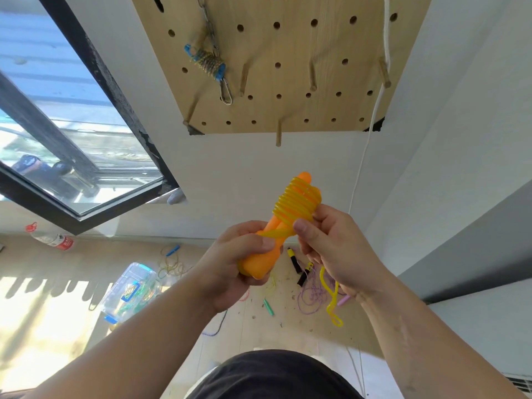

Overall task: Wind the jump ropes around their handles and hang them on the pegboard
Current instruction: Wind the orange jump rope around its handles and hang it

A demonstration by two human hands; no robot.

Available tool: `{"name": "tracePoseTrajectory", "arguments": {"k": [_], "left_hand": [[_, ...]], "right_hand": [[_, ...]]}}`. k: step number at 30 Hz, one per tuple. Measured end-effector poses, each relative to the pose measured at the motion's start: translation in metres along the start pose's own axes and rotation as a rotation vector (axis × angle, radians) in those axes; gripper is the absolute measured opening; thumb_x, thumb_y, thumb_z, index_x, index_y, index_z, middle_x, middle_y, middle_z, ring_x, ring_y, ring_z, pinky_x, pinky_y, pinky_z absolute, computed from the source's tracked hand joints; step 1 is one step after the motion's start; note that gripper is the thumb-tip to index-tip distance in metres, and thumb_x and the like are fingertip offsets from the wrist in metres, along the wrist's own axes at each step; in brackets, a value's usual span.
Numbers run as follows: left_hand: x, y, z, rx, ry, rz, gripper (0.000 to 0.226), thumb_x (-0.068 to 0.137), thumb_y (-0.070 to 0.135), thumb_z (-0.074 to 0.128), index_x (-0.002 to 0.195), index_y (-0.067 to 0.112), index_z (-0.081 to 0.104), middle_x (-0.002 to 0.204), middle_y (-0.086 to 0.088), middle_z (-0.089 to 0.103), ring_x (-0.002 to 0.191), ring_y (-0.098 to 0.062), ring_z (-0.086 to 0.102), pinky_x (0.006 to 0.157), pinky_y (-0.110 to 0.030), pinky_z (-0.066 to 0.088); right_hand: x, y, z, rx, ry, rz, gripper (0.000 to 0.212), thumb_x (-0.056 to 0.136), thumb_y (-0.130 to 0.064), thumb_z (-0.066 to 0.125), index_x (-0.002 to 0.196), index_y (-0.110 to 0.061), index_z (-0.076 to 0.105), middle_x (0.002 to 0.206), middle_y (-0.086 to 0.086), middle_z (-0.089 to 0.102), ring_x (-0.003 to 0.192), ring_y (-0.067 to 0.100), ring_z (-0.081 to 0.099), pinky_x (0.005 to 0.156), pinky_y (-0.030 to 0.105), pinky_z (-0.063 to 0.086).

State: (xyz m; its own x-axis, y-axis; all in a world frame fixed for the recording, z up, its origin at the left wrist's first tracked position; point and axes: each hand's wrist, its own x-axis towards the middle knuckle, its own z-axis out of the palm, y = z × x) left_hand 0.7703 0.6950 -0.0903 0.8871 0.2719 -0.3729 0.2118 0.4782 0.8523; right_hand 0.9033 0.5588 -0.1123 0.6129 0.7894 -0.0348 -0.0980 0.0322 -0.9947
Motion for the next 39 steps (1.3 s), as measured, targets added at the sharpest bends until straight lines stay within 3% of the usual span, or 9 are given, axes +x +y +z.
{"name": "tracePoseTrajectory", "arguments": {"k": [3, 8, 10, 16, 21, 24, 27, 33, 39], "left_hand": [[0.003, 0.0, -0.005, -0.132, -0.271, -0.071, 0.041, 0.063, 0.029, 0.083, 0.097, 0.01, 0.069, 0.081, -0.01, 0.052, 0.056, -0.013, 0.038, 0.05, -0.026, 0.019], [0.009, -0.005, -0.015, -0.171, -0.419, -0.114, 0.046, 0.066, 0.035, 0.087, 0.101, 0.011, 0.067, 0.082, -0.006, 0.056, 0.057, -0.011, 0.045, 0.048, -0.019, 0.031], [0.011, -0.006, -0.017, -0.174, -0.41, -0.118, 0.045, 0.067, 0.035, 0.086, 0.101, 0.012, 0.069, 0.083, -0.007, 0.058, 0.058, -0.011, 0.046, 0.048, -0.019, 0.031], [0.013, 0.011, -0.012, 0.18, -0.099, 0.009, 0.055, 0.07, 0.034, 0.07, 0.116, 0.003, 0.065, 0.103, -0.021, 0.071, 0.07, -0.027, 0.063, 0.057, -0.03, 0.048], [0.005, 0.008, 0.0, 0.735, 0.477, 0.445, 0.043, 0.076, 0.042, 0.074, 0.116, 0.029, 0.065, 0.103, 0.011, 0.075, 0.093, -0.01, 0.07, 0.075, -0.023, 0.056], [-0.001, -0.001, 0.009, 1.17, 0.489, 0.699, 0.046, 0.09, 0.05, 0.061, 0.131, 0.029, 0.054, 0.124, 0.014, 0.064, 0.109, -0.002, 0.056, 0.089, -0.023, 0.044], [0.006, -0.008, 0.015, 1.439, 0.445, 0.632, 0.068, 0.079, 0.049, 0.077, 0.136, 0.025, 0.051, 0.129, 0.007, 0.061, 0.112, -0.008, 0.048, 0.089, -0.015, 0.031], [0.014, 0.011, 0.008, 1.172, 0.409, 0.367, 0.02, 0.076, 0.044, 0.078, 0.088, 0.032, 0.069, 0.067, 0.018, 0.064, 0.064, -0.002, 0.059, 0.057, -0.012, 0.037], [0.011, 0.026, 0.001, 0.715, 0.189, 0.137, 0.024, 0.077, 0.027, 0.086, 0.09, 0.013, 0.072, 0.077, -0.012, 0.071, 0.065, -0.016, 0.068, 0.056, -0.027, 0.055]], "right_hand": [[-0.002, -0.001, -0.005, 0.086, -0.115, -0.084, 0.06, 0.07, -0.062, 0.082, 0.094, -0.011, 0.062, 0.06, -0.011, 0.051, 0.049, 0.003, 0.044, 0.05, 0.015, 0.035], [-0.004, -0.004, -0.009, 0.063, -0.226, -0.129, 0.035, 0.075, -0.007, 0.079, 0.105, -0.011, 0.061, 0.076, -0.015, 0.07, 0.071, 0.0, 0.065, 0.069, 0.014, 0.05], [-0.003, -0.003, -0.008, -0.011, -0.197, -0.133, 0.022, 0.082, -0.013, 0.074, 0.101, -0.018, 0.063, 0.071, -0.016, 0.067, 0.068, -0.001, 0.061, 0.068, 0.015, 0.048], [-0.002, 0.001, 0.0, -0.004, -0.061, -0.08, 0.027, 0.089, -0.043, 0.065, 0.097, -0.017, 0.064, 0.057, -0.011, 0.045, 0.048, 0.006, 0.035, 0.049, 0.023, 0.029], [0.004, 0.003, 0.001, -0.071, 0.113, -0.024, 0.05, 0.084, -0.059, 0.063, 0.088, -0.009, 0.058, 0.062, 0.001, 0.039, 0.05, 0.012, 0.031, 0.052, 0.032, 0.025], [0.007, 0.006, 0.01, -0.138, 0.214, 0.018, 0.072, 0.075, -0.076, 0.057, 0.086, -0.004, 0.056, 0.061, -0.001, 0.041, 0.052, 0.014, 0.034, 0.056, 0.038, 0.027], [0.006, 0.008, 0.019, -0.079, 0.248, 0.063, 0.058, 0.073, -0.076, 0.06, 0.075, -0.018, 0.058, 0.06, -0.001, 0.044, 0.053, 0.016, 0.037, 0.06, 0.041, 0.031], [-0.001, 0.003, 0.019, -0.107, 0.082, 0.042, 0.033, 0.09, -0.05, 0.063, 0.098, -0.018, 0.064, 0.055, -0.012, 0.05, 0.05, 0.004, 0.043, 0.058, 0.032, 0.032], [-0.003, -0.01, 0.001, -0.012, -0.109, 0.032, 0.024, 0.104, -0.015, 0.051, 0.126, -0.013, 0.062, 0.06, -0.001, 0.053, 0.053, 0.014, 0.04, 0.053, 0.026, 0.035]]}}
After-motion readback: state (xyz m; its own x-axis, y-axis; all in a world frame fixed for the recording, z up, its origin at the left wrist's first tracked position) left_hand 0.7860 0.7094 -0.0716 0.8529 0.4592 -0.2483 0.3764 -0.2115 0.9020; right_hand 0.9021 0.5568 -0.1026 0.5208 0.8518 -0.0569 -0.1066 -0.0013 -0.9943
